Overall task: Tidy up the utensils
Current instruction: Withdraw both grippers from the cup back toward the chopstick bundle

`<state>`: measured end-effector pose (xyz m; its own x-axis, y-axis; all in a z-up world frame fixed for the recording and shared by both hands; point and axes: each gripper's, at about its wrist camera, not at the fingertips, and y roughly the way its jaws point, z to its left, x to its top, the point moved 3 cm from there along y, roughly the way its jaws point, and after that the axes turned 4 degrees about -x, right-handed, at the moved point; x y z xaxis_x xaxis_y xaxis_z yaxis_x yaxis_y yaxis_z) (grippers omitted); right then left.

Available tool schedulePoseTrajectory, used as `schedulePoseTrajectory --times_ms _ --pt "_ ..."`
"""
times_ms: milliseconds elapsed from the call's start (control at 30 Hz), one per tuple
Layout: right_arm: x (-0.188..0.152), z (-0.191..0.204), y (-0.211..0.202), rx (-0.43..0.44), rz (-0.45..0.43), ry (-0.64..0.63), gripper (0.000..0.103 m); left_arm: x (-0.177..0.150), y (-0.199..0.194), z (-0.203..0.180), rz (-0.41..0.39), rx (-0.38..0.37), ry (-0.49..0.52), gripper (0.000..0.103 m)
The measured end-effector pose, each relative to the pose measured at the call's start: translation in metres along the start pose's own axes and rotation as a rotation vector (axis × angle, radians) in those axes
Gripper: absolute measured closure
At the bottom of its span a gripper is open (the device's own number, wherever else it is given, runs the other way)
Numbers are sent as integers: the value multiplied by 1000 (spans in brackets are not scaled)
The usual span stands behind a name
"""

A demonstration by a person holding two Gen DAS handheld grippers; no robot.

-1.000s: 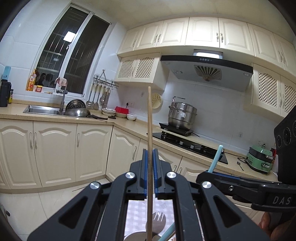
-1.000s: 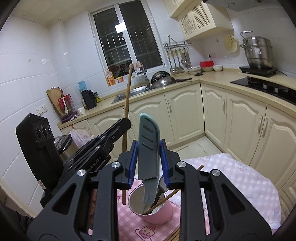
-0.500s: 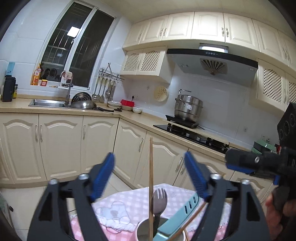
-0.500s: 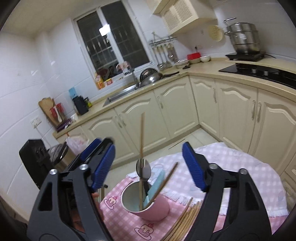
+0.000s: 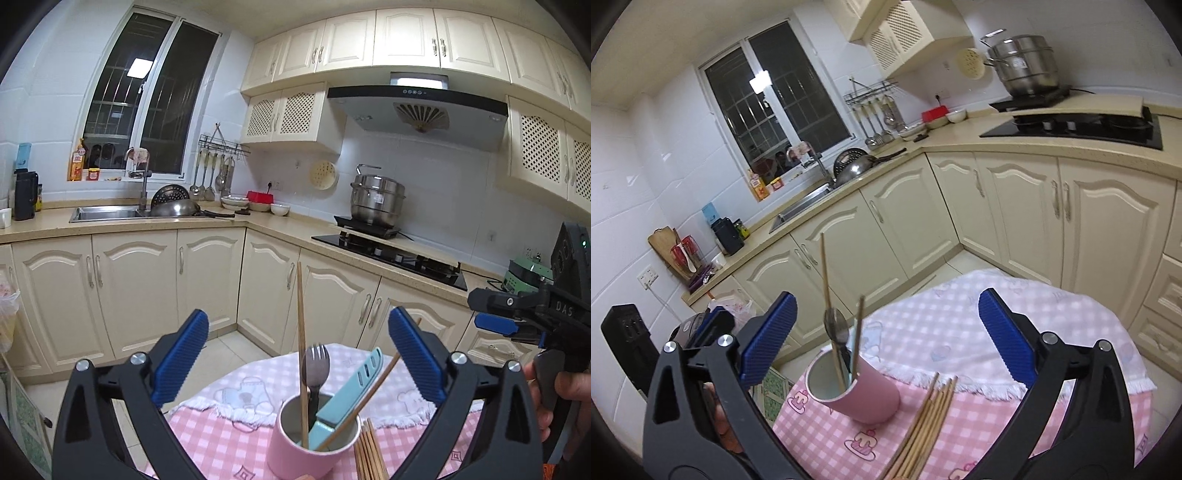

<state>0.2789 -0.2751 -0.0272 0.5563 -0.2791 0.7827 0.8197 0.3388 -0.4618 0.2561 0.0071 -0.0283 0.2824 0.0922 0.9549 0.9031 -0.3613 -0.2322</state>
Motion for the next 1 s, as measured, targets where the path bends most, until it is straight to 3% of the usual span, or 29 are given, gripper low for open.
schedulePoseTrajectory --times_ms 633,1000 --pt "-43 -35 -12 -60 113 46 6 -39 -22 -24 132 6 34 7" --pt "-75 -54 -4 -109 212 69 6 -87 5 -45 336 4 97 7"
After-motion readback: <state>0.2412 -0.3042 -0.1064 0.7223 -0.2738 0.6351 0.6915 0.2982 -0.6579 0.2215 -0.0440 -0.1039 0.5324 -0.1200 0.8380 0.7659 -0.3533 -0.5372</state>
